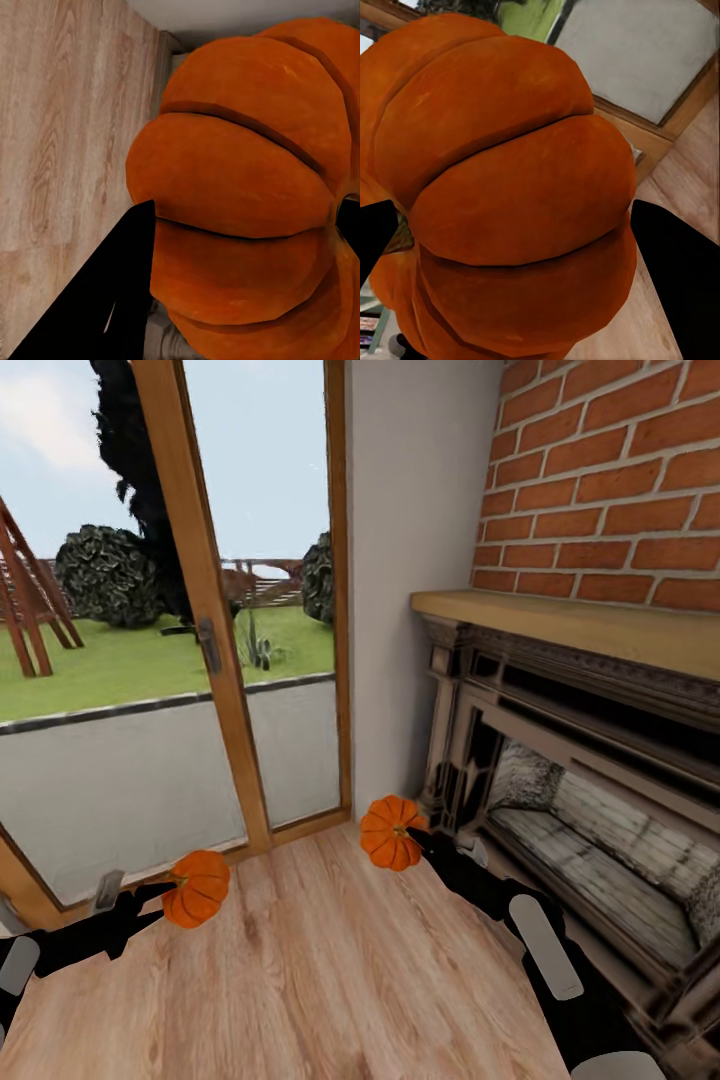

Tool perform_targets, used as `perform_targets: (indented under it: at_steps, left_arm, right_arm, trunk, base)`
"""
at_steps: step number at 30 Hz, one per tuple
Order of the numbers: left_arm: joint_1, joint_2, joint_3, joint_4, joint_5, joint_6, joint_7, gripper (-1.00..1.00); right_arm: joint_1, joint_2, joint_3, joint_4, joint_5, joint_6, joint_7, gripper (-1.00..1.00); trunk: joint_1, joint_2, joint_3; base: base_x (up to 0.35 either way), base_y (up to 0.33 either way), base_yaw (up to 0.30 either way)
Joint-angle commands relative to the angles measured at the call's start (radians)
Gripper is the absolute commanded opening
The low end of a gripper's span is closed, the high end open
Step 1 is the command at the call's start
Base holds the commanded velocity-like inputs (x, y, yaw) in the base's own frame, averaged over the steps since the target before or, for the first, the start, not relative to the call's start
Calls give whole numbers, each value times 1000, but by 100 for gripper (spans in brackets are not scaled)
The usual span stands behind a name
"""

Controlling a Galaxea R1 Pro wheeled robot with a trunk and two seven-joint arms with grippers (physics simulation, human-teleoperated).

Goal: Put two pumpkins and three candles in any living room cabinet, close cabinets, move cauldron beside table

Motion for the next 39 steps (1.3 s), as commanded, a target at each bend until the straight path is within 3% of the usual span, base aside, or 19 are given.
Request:
perform_targets:
  at_steps: [1,39]
  left_arm:
    - [0,0,0,0,0,0,3,-100]
    - [0,0,0,0,-1,-1,3,-100]
  right_arm:
    - [0,0,0,-1,-8,0,-4,-100]
    - [0,0,0,19,-7,0,-4,-100]
  trunk:
    - [0,0,0]
    - [0,0,0]
  base:
    - [-111,89,-282]
    - [-116,15,-282]
